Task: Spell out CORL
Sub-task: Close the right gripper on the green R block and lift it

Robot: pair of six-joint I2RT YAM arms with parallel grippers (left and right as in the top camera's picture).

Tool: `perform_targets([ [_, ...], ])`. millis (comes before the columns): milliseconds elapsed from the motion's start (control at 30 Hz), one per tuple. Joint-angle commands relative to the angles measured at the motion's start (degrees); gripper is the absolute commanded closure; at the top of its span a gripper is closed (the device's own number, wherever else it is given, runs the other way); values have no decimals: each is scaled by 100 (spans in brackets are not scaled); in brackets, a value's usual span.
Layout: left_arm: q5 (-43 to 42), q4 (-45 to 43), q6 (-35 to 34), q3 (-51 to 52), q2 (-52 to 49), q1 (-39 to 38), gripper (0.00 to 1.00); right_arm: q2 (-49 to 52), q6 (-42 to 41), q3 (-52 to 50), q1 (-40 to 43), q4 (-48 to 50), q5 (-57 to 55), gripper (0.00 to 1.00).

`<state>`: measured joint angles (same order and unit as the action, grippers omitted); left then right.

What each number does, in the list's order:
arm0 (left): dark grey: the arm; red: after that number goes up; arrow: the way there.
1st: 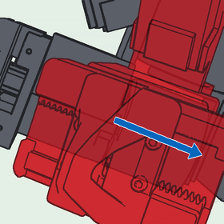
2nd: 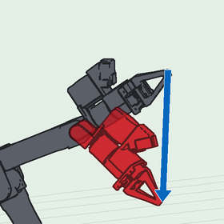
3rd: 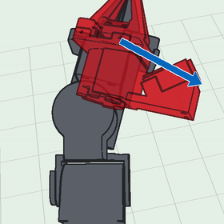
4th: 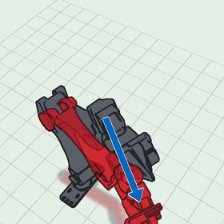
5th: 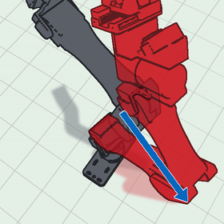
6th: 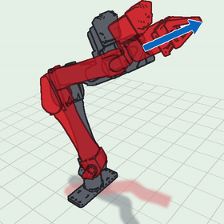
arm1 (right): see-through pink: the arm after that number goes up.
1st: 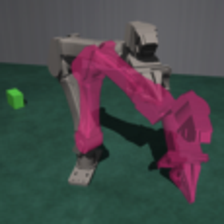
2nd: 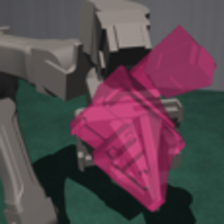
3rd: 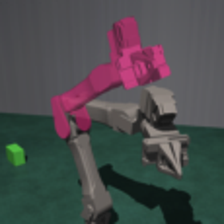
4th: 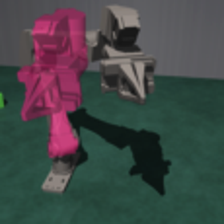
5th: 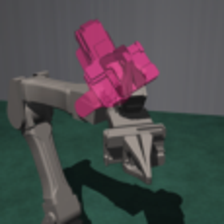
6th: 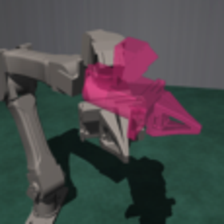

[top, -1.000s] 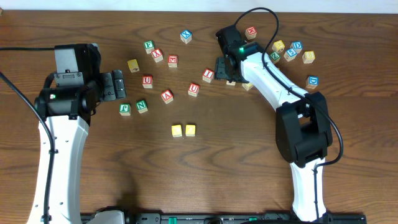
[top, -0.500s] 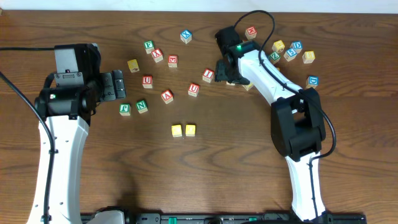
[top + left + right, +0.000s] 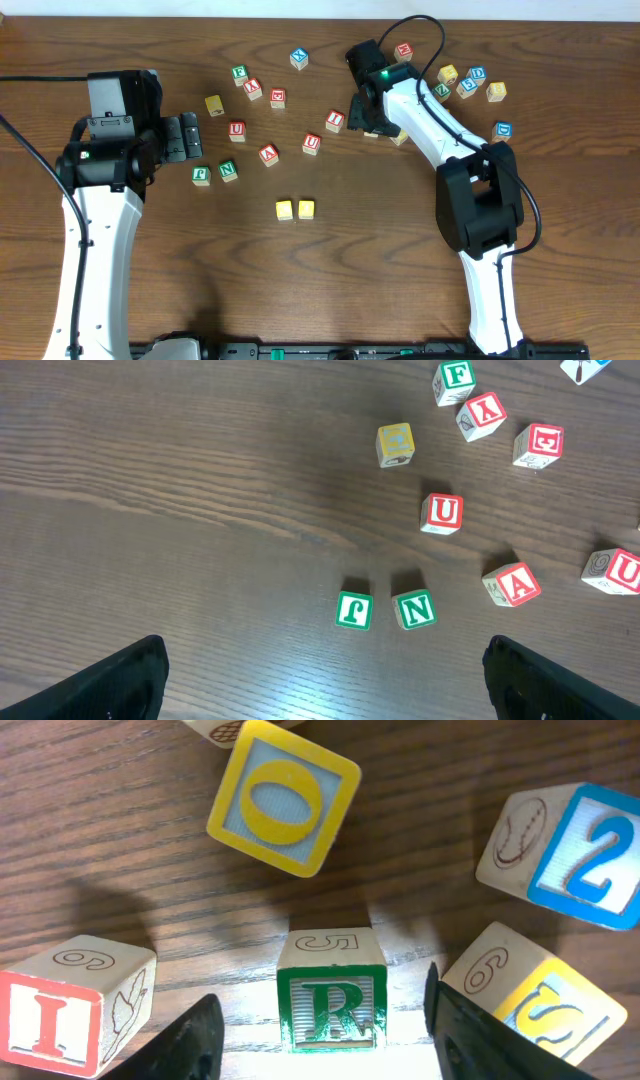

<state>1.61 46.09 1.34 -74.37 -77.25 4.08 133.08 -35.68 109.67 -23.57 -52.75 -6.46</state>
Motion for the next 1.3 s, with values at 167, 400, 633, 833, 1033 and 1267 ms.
perform_targets([
  [167, -33, -4, 35, -22, -33, 20, 1, 81, -352, 101, 24, -83, -162, 42],
  [400, -33, -4, 35, -22, -33, 20, 1, 111, -273, 101, 24, -90, -221, 42],
  [633, -33, -2, 35, -22, -33, 20, 1, 114, -197, 98, 22, -87, -221, 42],
  [833, -33, -2, 37, -22, -33, 20, 1, 114, -195, 39, 22, -85, -223, 42],
  [1033, -33, -2, 35, -22, -33, 20, 1, 138, -175, -9, 22, -87, -245, 42],
  [1267, -35, -2, 35, -22, -33, 20, 1, 293, -168, -9, 24, -46, -245, 42],
])
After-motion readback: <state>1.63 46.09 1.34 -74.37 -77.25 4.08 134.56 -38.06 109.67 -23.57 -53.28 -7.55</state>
